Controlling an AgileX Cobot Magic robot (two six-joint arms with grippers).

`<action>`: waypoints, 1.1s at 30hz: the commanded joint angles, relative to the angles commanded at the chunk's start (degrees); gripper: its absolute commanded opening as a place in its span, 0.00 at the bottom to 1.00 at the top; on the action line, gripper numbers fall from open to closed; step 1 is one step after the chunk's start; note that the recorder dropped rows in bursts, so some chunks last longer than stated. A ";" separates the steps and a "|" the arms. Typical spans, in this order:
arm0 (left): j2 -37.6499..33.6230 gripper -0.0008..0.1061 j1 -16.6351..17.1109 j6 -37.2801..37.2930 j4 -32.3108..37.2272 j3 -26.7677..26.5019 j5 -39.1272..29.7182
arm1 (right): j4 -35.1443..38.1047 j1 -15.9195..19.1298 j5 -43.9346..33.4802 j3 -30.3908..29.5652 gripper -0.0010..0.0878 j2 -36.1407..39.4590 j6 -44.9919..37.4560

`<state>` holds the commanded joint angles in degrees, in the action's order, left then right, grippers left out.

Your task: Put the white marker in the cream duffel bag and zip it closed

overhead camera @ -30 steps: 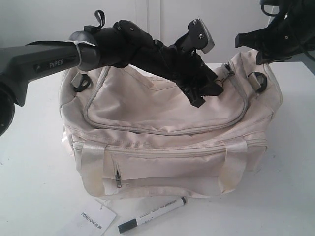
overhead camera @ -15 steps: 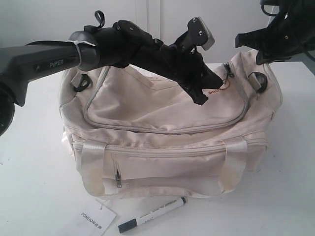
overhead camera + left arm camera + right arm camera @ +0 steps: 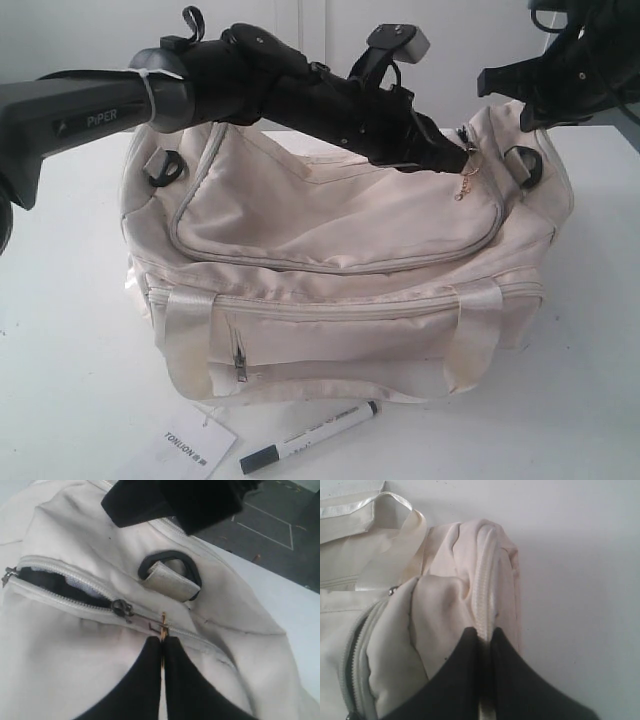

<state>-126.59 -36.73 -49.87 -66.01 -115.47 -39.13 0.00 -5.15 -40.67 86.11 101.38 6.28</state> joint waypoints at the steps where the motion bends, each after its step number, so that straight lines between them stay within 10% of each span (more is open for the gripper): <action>1: 0.00 0.01 0.00 0.70 -0.65 0.00 -0.39 | 0.00 0.00 0.00 0.00 0.01 0.00 0.00; 33: 0.00 0.01 0.00 5.55 -0.67 0.00 -15.08 | 0.00 0.00 0.00 0.00 0.01 0.00 0.00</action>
<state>-126.59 -36.73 -44.32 -66.68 -115.47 -54.22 0.00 -5.15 -40.67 86.11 101.38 6.28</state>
